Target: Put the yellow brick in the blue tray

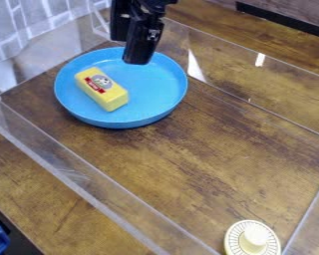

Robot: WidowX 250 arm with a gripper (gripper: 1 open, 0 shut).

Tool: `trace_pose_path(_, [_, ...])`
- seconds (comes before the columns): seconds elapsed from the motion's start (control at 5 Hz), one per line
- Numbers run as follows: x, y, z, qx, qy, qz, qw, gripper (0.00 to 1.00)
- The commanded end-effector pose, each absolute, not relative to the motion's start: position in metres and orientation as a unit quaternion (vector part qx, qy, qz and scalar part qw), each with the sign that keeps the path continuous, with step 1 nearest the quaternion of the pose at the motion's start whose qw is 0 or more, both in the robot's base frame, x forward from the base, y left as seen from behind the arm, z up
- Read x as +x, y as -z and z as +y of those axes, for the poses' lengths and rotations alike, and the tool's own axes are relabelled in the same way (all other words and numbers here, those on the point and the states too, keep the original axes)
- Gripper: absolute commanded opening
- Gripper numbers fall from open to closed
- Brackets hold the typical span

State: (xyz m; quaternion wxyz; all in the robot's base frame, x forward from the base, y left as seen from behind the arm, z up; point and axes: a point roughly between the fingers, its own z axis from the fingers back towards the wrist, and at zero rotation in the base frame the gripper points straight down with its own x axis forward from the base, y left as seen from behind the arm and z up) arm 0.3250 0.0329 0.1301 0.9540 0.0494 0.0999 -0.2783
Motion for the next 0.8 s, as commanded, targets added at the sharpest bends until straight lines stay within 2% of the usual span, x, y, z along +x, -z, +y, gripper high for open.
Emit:
trace_pose_path(0.0, [0.32, -0.153, 0.041, 0.063, 0.281, 0.059, 0.956, 1.0])
trace_pose_path(0.2, [0.318, -0.145, 0.048, 0.066, 0.289, 0.058, 0.953, 1.0])
trace_pose_path(0.6, [0.332, -0.131, 0.046, 0.074, 0.32, 0.048, 0.943, 1.0])
